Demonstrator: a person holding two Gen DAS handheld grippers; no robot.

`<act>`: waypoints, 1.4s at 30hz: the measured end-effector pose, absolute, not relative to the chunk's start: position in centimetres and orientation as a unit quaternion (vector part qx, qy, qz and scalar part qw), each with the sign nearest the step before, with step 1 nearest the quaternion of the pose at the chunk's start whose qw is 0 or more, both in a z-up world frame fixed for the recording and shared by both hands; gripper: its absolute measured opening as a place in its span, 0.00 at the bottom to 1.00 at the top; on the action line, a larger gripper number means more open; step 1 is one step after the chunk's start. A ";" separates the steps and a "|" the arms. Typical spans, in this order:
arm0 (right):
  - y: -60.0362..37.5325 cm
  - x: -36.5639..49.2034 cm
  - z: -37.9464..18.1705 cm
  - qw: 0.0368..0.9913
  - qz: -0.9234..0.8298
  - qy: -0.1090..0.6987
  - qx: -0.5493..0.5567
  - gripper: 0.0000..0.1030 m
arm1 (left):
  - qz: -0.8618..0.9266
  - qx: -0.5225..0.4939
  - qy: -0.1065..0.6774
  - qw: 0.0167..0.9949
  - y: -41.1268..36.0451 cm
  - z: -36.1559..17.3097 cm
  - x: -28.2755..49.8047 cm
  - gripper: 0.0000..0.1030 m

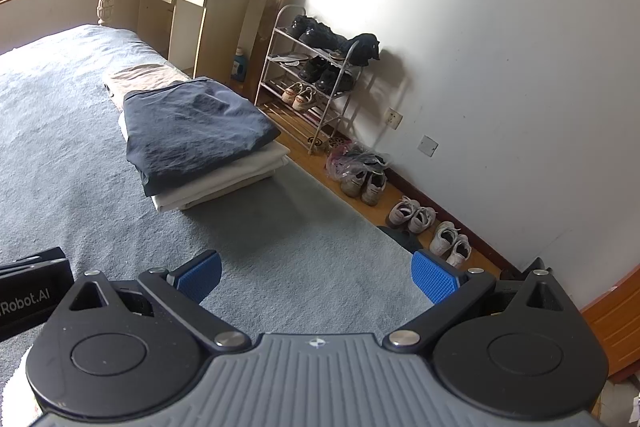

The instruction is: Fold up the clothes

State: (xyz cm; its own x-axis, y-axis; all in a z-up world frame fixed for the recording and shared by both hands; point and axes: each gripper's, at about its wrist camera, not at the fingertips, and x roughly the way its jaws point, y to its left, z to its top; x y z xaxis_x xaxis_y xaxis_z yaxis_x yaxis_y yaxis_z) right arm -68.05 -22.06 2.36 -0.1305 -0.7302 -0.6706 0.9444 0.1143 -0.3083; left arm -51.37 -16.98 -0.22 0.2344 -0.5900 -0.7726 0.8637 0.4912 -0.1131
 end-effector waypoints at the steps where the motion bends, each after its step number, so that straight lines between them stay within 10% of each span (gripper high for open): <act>1: -22.0 -68.1 2.4 0.644 -0.650 0.378 0.142 1.00 | -0.474 0.172 0.397 0.767 -17.0 -0.2 -51.4 1.00; 42: -22.1 -67.7 2.5 0.645 -0.649 0.380 0.139 1.00 | -0.471 0.171 0.402 0.766 -16.8 -0.1 -51.1 1.00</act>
